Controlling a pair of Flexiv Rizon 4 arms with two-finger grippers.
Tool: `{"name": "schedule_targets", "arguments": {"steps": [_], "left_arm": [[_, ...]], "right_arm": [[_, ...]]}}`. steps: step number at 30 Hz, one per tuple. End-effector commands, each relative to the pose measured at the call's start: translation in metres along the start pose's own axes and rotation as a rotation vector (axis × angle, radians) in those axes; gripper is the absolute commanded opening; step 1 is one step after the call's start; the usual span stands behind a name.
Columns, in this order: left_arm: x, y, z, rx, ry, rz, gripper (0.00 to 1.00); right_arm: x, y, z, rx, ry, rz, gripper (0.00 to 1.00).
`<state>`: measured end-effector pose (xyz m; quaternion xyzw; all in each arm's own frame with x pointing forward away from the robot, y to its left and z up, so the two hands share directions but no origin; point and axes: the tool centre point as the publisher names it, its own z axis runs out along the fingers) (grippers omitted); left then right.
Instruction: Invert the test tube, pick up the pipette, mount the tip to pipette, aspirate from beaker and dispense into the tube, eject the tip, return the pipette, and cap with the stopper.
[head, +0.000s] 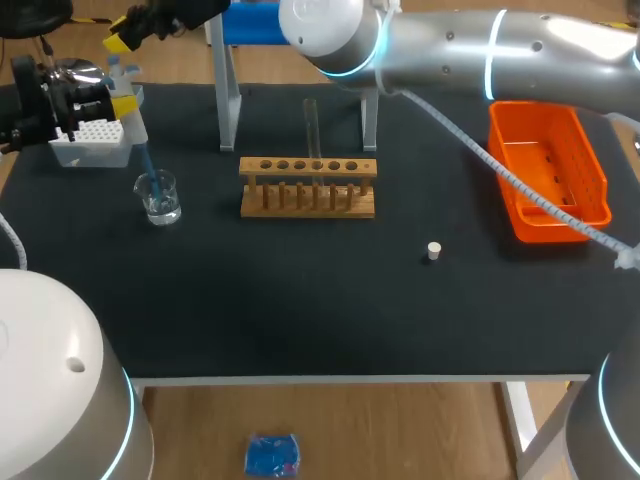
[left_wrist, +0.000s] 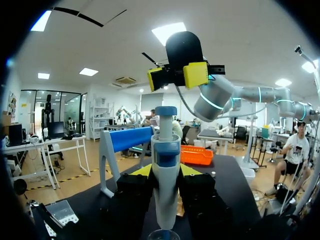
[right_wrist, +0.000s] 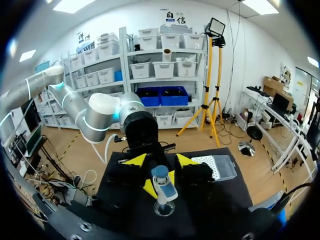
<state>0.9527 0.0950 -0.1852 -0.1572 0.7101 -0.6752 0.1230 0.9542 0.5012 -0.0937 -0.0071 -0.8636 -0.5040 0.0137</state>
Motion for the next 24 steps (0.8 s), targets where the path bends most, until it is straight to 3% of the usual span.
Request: {"name": "schedule_targets", "arguments": {"steps": [1,6,12,24], "left_arm": [[0.001,-0.001,0.0,-0.001,-0.003,0.0,0.0],[0.001,-0.001,0.0,-0.001,-0.003,0.0,0.0],[0.001,-0.001,0.0,-0.001,-0.003,0.0,0.0],[0.001,-0.001,0.0,-0.001,-0.003,0.0,0.0]], "right_arm": [[0.005,0.007,-0.022,0.021,-0.023,-0.035,1.0],[0.006,0.009,-0.056,0.034,-0.047,-0.149,1.0],[0.007,-0.002,-0.116,0.029,-0.078,-0.275,1.0],[0.01,-0.063,-0.234,0.062,-0.143,-0.37,1.0]]}}
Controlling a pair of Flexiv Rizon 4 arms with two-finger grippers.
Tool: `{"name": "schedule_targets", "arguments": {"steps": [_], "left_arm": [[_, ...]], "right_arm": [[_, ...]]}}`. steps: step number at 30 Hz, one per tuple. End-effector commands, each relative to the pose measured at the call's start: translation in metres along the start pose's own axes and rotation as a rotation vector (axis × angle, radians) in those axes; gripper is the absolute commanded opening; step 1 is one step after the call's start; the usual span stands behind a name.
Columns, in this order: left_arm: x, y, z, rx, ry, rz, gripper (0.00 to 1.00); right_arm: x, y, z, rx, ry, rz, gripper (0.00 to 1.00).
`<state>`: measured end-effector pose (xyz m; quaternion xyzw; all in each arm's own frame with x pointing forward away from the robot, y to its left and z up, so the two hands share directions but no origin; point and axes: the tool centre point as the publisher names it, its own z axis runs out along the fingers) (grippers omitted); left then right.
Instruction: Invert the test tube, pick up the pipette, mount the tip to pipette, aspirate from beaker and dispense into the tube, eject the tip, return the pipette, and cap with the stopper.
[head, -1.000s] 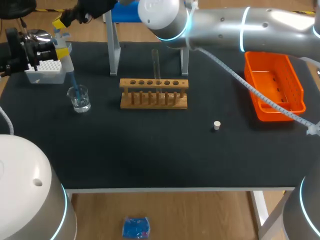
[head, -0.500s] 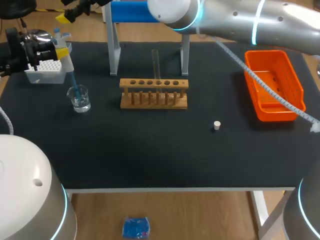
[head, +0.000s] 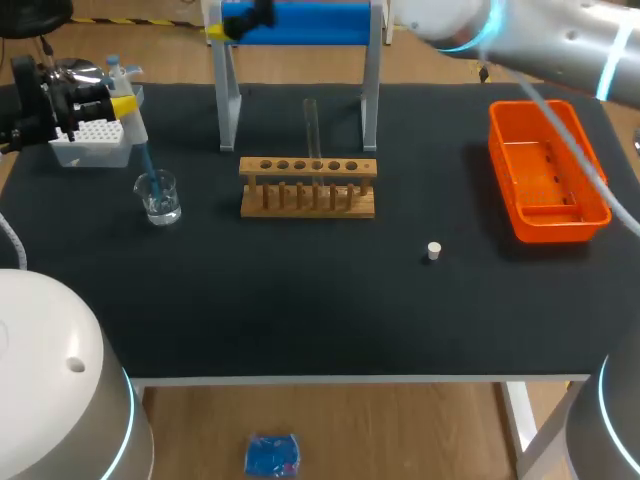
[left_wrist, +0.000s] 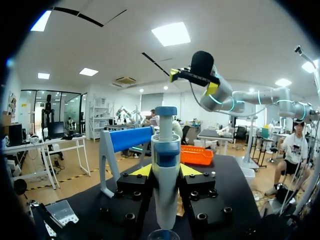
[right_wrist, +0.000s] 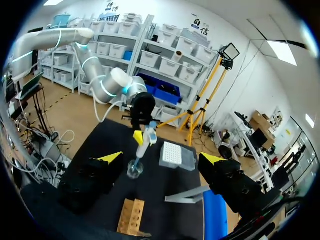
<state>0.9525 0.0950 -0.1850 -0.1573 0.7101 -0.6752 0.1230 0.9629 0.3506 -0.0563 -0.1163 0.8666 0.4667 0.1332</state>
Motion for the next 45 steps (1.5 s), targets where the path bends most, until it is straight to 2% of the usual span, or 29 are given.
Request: {"name": "schedule_targets", "arguments": {"steps": [1,8,15,21,23,30,38,45], "left_arm": [[0.001,-0.001,0.0,-0.001,-0.003,0.001,0.0],[0.001,-0.001,0.0,-0.001,-0.003,0.001,0.0],[0.001,-0.001,0.0,-0.001,-0.003,0.001,0.0],[0.001,-0.001,0.0,-0.001,-0.003,0.001,0.0],[0.001,-0.001,0.0,-0.001,-0.003,0.001,0.0],[0.001,-0.001,0.0,-0.001,-0.003,0.001,0.0],[0.001,-0.001,0.0,-0.001,-0.003,0.001,0.0],[0.001,-0.001,0.0,-0.001,-0.003,0.001,0.0]], "right_arm": [[0.017,-0.027,-0.091,-0.003,-0.014,-0.009,1.0],[0.031,-0.069,-0.125,-0.006,-0.024,-0.003,1.0],[0.047,-0.118,-0.135,-0.063,-0.045,0.041,1.0],[0.06,-0.152,-0.129,-0.132,-0.031,0.072,1.0],[0.065,-0.16,-0.126,-0.181,-0.027,0.082,1.0],[0.074,-0.186,-0.109,-0.264,0.008,0.101,1.0],[0.078,-0.209,-0.093,-0.316,0.025,0.142,1.0],[0.078,-0.219,-0.084,-0.323,0.029,0.167,1.0]]}}
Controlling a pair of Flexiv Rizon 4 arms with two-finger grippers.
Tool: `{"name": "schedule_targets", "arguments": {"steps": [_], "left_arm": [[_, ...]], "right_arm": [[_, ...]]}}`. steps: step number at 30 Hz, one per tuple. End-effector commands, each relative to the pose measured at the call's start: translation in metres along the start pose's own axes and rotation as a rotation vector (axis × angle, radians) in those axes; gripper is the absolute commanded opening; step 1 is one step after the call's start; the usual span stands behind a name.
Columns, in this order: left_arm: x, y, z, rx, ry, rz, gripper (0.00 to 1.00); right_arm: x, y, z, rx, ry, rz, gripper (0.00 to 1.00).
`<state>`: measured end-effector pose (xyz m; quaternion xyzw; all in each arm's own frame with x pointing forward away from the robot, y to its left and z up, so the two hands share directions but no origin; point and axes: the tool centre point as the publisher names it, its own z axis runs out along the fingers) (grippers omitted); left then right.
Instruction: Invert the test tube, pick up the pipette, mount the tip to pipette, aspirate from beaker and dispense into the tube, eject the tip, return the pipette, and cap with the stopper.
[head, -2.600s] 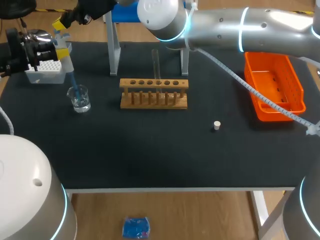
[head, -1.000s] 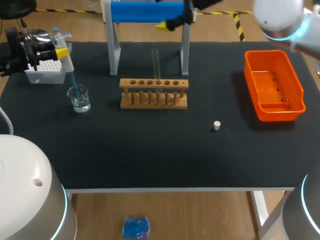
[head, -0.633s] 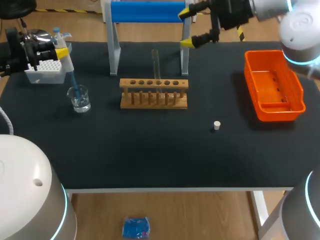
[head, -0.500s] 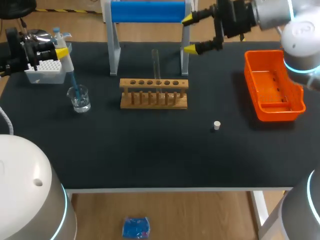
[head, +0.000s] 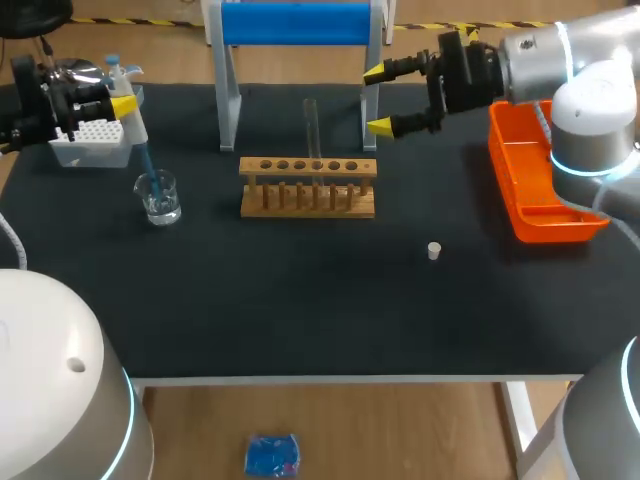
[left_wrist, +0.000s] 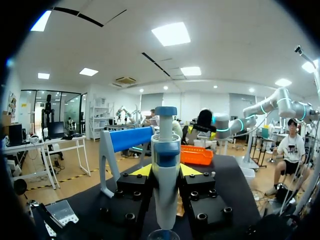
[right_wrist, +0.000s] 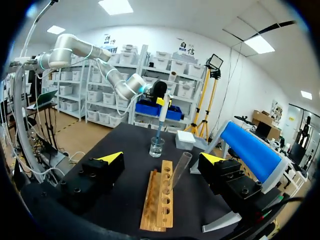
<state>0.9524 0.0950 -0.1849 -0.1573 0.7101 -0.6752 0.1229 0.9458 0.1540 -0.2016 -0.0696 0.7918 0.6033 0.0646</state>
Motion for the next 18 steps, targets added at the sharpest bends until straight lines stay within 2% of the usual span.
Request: {"name": "schedule_targets", "arguments": {"steps": [1,18], "left_arm": [[0.001,-0.001,0.0,-0.001,-0.003,0.001,0.0],[0.001,-0.001,0.0,-0.001,-0.003,0.001,0.0]], "right_arm": [[-0.004,-0.007,0.005,-0.011,0.006,0.006,1.0],[-0.009,-0.026,0.012,0.079,-0.034,0.093,1.0]]}}
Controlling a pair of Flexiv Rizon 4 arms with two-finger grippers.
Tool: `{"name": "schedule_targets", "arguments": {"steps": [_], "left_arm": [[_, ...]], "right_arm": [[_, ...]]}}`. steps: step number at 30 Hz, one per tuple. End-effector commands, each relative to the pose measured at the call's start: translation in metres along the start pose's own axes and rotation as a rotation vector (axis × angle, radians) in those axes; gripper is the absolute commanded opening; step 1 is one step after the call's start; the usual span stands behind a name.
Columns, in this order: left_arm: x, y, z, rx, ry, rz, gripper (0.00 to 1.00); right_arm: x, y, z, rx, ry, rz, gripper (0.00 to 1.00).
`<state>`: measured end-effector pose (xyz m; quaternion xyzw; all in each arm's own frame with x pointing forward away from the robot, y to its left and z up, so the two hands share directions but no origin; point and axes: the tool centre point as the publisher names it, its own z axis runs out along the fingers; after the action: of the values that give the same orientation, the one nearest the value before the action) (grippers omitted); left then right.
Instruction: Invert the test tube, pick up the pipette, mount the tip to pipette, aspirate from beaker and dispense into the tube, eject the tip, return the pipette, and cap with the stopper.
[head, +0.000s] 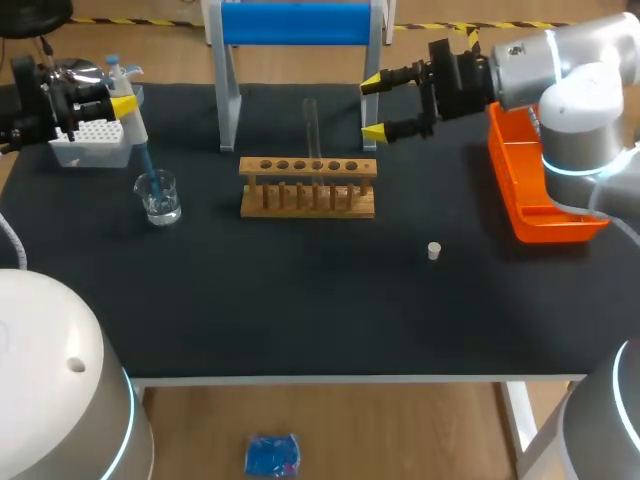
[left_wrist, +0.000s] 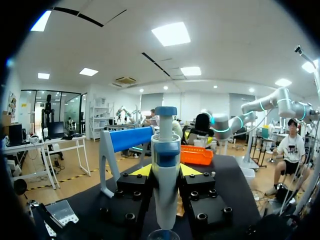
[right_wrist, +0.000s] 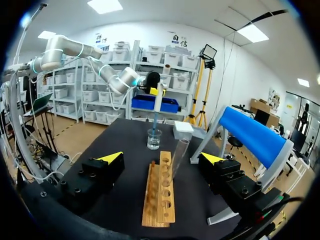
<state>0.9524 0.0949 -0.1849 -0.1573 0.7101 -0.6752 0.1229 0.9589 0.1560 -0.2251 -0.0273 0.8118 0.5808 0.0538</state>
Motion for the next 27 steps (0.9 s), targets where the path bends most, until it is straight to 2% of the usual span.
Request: {"name": "schedule_targets", "arguments": {"steps": [1,9,27], "left_arm": [[0.001,-0.001,0.0,-0.001,-0.003,0.001,0.0],[0.001,-0.001,0.0,-0.001,-0.003,0.001,0.0],[0.001,-0.001,0.0,-0.001,-0.003,0.001,0.0]], "right_arm": [[-0.002,-0.004,0.005,0.02,-0.009,0.02,1.0],[-0.008,-0.018,0.011,0.052,-0.021,0.058,1.0],[-0.009,-0.019,0.011,0.059,-0.03,0.063,1.0]]}}
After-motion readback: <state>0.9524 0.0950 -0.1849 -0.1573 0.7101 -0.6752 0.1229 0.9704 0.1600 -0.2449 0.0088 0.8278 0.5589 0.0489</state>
